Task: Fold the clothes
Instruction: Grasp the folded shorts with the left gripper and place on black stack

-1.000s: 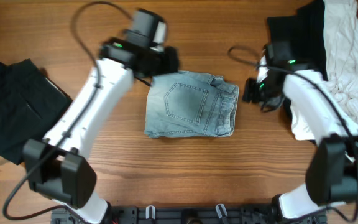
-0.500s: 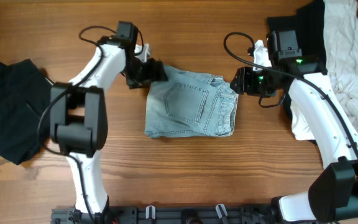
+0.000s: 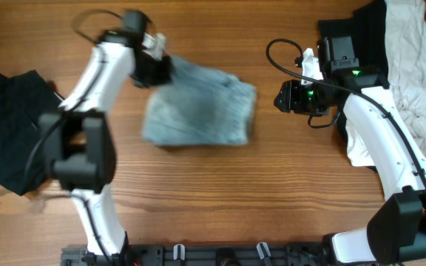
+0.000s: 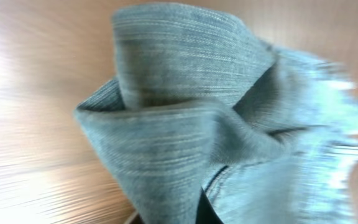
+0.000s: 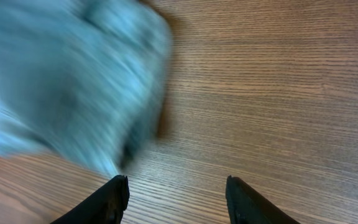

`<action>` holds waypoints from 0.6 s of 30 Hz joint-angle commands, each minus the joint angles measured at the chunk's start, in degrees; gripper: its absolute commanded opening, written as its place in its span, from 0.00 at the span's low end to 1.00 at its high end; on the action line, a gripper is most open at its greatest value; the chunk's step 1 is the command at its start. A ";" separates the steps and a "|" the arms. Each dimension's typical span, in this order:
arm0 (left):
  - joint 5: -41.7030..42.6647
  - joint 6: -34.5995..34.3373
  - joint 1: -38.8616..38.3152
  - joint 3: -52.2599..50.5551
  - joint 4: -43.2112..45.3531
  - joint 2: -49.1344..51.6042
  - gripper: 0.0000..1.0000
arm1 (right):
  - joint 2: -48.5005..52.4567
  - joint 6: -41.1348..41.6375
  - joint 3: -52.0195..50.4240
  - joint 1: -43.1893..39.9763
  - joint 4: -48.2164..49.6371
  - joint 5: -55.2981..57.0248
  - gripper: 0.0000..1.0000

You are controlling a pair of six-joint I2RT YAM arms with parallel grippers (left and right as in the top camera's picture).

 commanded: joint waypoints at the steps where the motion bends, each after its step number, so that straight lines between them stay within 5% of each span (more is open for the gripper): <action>1: -7.43 -1.95 13.27 3.65 3.80 -15.39 0.04 | 0.92 -1.11 -0.24 0.11 -0.11 0.98 0.56; 8: -8.46 -5.70 42.40 3.37 -5.05 -18.97 0.04 | 0.92 -1.14 -0.24 0.11 0.04 0.96 0.58; 14: -8.15 -8.48 51.23 3.37 -8.98 -15.15 0.04 | 0.92 -1.11 -0.24 0.11 0.02 0.96 0.58; 18: 5.57 -8.94 51.45 3.39 -5.42 -15.17 0.04 | 0.92 -1.11 -0.24 0.11 -0.13 0.96 0.58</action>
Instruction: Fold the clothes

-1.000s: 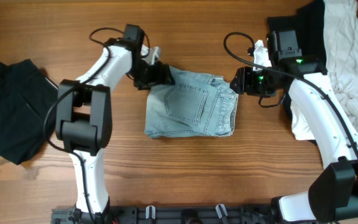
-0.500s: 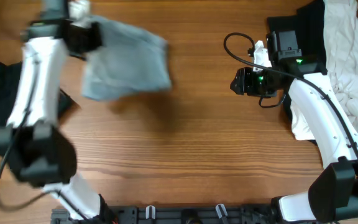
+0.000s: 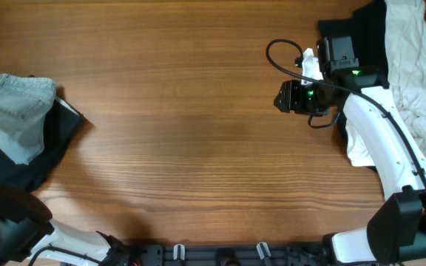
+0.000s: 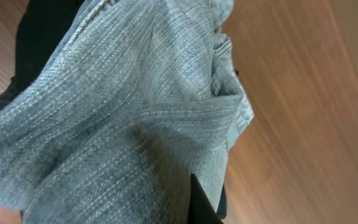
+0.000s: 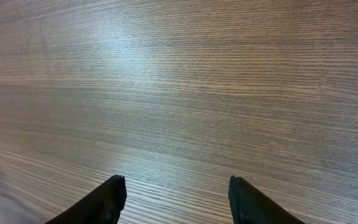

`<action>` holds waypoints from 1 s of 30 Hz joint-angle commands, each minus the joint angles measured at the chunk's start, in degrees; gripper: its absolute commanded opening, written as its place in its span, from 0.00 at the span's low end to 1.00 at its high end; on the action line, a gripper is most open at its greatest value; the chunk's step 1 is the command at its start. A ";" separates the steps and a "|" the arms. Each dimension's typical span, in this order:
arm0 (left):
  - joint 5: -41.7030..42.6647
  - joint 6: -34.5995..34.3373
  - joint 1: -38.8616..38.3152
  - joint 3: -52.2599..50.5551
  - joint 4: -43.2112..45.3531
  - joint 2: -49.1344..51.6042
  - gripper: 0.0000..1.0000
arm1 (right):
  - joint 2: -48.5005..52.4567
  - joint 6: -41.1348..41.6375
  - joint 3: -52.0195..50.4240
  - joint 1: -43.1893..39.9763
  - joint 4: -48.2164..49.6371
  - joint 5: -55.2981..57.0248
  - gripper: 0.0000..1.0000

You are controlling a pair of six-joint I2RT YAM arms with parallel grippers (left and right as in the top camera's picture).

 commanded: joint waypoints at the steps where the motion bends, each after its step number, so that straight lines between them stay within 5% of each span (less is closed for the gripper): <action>1: 16.46 -1.36 -0.94 0.11 4.04 0.20 0.04 | 0.87 -0.90 -0.24 0.11 -0.11 0.52 0.59; 5: 33.07 -3.96 -6.19 0.11 16.59 0.20 0.04 | 0.87 -0.81 -0.24 0.09 -0.13 0.52 0.59; 12: 38.97 -16.48 -14.84 0.11 42.77 0.20 0.04 | 0.87 -0.90 -0.24 0.09 -0.20 0.57 0.59; 14: 37.83 -16.39 -14.88 0.11 41.44 0.20 0.04 | 0.87 -0.87 -0.24 0.11 -0.17 0.55 0.59; 24: -0.24 -6.47 -7.45 0.11 12.02 0.20 0.04 | 0.87 -0.83 -0.24 0.11 -0.26 0.55 0.59; 30: -2.86 -6.49 -2.73 0.11 8.63 0.20 0.08 | 0.87 -0.83 -0.24 0.11 -0.63 0.57 0.60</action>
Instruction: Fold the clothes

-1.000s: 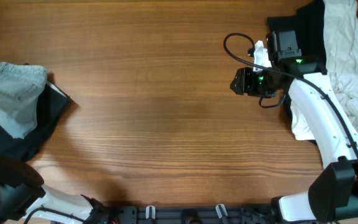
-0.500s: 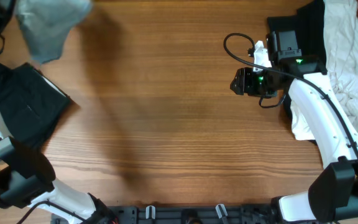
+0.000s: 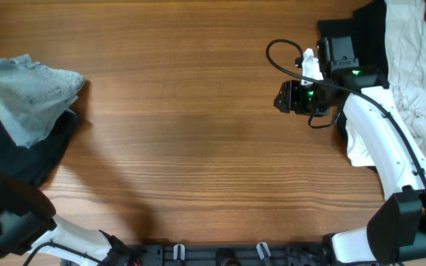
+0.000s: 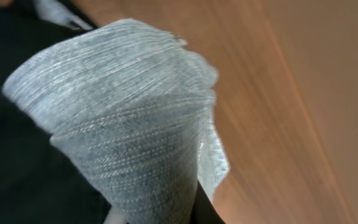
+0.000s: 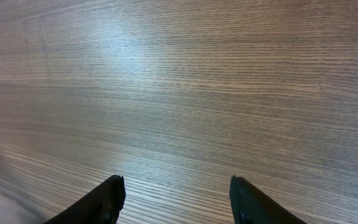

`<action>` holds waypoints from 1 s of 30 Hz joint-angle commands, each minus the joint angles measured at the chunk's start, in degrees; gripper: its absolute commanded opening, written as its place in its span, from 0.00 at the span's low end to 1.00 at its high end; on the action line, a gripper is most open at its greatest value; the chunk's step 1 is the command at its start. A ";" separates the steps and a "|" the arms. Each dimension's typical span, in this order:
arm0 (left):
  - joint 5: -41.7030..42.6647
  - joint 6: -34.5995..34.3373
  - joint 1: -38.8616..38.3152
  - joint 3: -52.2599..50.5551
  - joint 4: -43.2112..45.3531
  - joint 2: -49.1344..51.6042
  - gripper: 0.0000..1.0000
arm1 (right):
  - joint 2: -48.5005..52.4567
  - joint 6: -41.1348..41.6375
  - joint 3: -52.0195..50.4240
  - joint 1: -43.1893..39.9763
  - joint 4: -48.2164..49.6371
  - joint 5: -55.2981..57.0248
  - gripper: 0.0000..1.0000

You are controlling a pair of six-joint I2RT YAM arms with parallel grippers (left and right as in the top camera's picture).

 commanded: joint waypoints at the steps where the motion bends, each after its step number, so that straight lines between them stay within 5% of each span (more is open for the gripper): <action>1: -4.59 1.49 2.86 1.09 -0.92 -0.85 0.08 | 0.85 -0.83 -0.22 0.11 -0.31 0.55 0.60; 4: -8.61 1.46 4.55 1.09 -1.25 -0.85 0.09 | 0.85 -0.81 -0.22 0.11 -0.31 0.52 0.60; 8: -9.66 1.42 6.36 1.09 -2.95 -0.85 0.20 | 0.85 -0.81 -0.22 0.11 -0.09 0.52 0.64; 10: -9.62 1.25 7.02 1.09 -4.35 -0.85 0.37 | 0.85 -0.83 -0.22 0.11 0.22 0.55 0.70; 15: -9.35 1.29 5.88 1.09 -5.38 -0.85 0.45 | 0.85 -0.76 -0.22 0.09 1.31 0.50 0.74; 21: -3.58 8.33 -7.08 1.09 -5.49 -0.85 0.48 | 0.87 1.20 -0.22 0.09 4.22 0.48 0.80; 24: -3.58 13.11 -18.75 1.09 -4.02 -0.85 0.49 | 0.87 2.23 -0.22 0.11 7.32 0.31 1.00; 26: -3.58 13.11 -26.05 1.09 -3.50 -0.83 0.59 | 0.87 2.03 -0.22 0.09 9.11 0.33 1.00; 28: -3.58 13.09 -33.53 1.09 -3.63 -0.61 0.84 | 0.87 -0.17 -0.22 0.09 11.47 0.85 1.00; 30: -5.25 13.99 -39.69 1.09 -4.52 -0.17 1.00 | 0.90 -1.20 -0.20 0.09 11.96 6.16 1.00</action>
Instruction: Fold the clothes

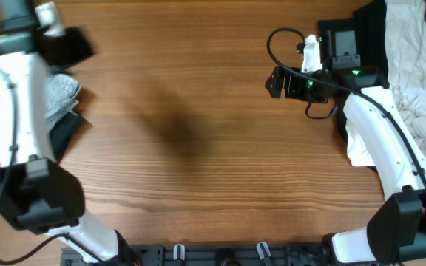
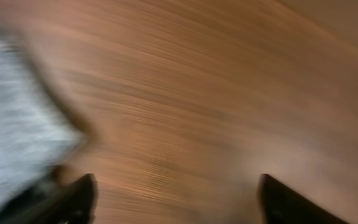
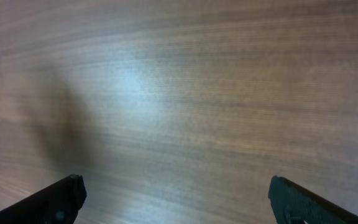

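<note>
Folded grey denim [image 1: 54, 92] lies on a black garment [image 1: 61, 131] at the table's far left edge; in the blurred left wrist view the denim [image 2: 14, 124] shows at the left. My left gripper [image 1: 78, 47] hangs open above bare wood just behind the denim, its fingers [image 2: 73, 199] spread with nothing between them. My right gripper [image 1: 271, 81] stands wide open over bare wood at the back right, empty, its fingertips [image 3: 61, 198] far apart.
A heap of white cloth [image 1: 413, 66] and dark cloth [image 1: 368, 29] lies at the back right corner, under and beside the right arm. Bare wooden table [image 1: 198, 170] spans the middle and front.
My left gripper was shut on the denim over the black garment. Now it is open and off it, and the denim lies on the black garment. My right gripper's jaws stand wider and slightly further left.
First my left gripper held the folded denim at the back middle of the table. Then it held the denim over the black garment at the far left, and still did a second later. Now the denim rests there and the gripper is open.
</note>
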`<action>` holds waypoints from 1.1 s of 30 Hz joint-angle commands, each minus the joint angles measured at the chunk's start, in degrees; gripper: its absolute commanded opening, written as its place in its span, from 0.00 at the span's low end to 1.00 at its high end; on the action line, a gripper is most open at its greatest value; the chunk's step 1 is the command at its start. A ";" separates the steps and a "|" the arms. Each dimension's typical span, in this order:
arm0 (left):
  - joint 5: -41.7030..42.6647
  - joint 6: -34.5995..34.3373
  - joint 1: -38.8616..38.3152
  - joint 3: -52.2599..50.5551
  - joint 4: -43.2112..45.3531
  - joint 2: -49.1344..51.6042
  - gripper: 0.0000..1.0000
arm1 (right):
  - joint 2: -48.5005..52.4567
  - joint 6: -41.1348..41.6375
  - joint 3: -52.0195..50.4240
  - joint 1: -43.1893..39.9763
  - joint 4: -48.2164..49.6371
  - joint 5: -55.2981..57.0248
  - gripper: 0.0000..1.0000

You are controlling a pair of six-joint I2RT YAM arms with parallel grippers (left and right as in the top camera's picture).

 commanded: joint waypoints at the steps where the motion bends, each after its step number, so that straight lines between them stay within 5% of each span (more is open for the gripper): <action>1: -2.93 2.54 -9.99 1.07 -1.64 0.04 1.00 | 0.90 -2.78 -0.20 0.02 0.35 8.59 1.00; 6: -5.70 2.19 -15.65 1.07 -18.56 0.11 1.00 | -2.38 -6.71 0.83 -0.02 -11.30 10.58 1.00; 12: -7.08 -2.38 -15.34 1.05 -34.51 -0.79 1.00 | -15.76 0.79 0.79 0.00 -11.80 12.57 1.00; 18: -9.51 -3.37 -16.63 -8.09 -24.63 -18.14 1.00 | -32.35 4.35 -7.98 0.00 -9.03 16.57 1.00; 25: -12.37 -3.19 -17.84 -41.75 -0.17 -60.35 1.00 | -58.51 4.33 -31.12 0.00 -1.49 20.96 1.00; 33: -12.13 -3.19 -17.86 -47.80 -5.95 -82.36 1.00 | -59.76 4.42 -34.45 0.00 -7.13 20.15 1.00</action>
